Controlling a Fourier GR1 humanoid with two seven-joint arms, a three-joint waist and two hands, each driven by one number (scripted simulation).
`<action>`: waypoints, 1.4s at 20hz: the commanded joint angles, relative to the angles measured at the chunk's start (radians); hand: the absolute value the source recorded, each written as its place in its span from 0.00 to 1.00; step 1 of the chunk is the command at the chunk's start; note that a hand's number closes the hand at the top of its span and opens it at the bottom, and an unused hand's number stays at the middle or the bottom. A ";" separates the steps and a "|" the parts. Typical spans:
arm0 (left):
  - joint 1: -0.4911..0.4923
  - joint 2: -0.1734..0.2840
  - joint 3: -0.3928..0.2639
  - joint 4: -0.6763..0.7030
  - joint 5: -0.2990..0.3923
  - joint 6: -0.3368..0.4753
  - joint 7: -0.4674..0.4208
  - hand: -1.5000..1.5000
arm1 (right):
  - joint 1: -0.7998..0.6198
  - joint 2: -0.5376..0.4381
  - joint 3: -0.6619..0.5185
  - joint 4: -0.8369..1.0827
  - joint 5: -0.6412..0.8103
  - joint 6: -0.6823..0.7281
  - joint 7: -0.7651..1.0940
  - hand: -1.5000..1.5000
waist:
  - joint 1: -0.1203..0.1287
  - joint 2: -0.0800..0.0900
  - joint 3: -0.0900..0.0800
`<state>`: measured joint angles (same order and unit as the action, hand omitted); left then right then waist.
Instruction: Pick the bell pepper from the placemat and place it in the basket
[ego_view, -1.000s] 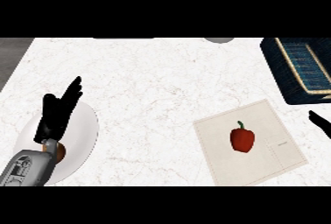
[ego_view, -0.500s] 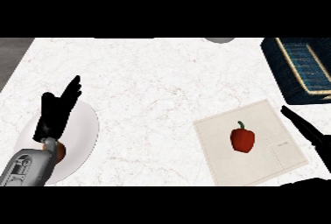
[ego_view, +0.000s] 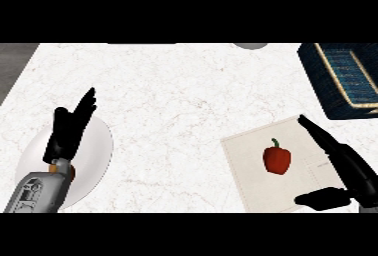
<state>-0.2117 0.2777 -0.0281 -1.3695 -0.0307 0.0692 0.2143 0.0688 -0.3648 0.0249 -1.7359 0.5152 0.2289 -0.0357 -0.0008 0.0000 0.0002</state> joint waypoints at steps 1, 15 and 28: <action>-0.048 -0.004 0.033 -0.011 -0.006 -0.027 0.064 0.50 | -0.079 0.023 -0.019 0.075 0.022 0.021 -0.024 0.00 | 0.001 0.000 0.000; -0.022 -0.038 0.103 0.020 -0.034 -0.086 -0.023 0.50 | -0.029 0.152 0.058 0.063 0.157 0.013 0.031 0.00 | -0.002 0.000 0.000; -0.007 -0.071 0.126 0.033 -0.087 -0.105 -0.048 0.50 | -0.119 0.199 0.015 0.245 0.191 -0.024 -0.040 0.00 | 0.000 0.000 0.000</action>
<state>-0.2134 0.2096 0.0807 -1.3784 -0.1093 -0.0259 0.2131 -0.0360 -0.1994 0.0228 -1.4991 0.6890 0.2141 -0.0944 -0.0003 0.0001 0.0002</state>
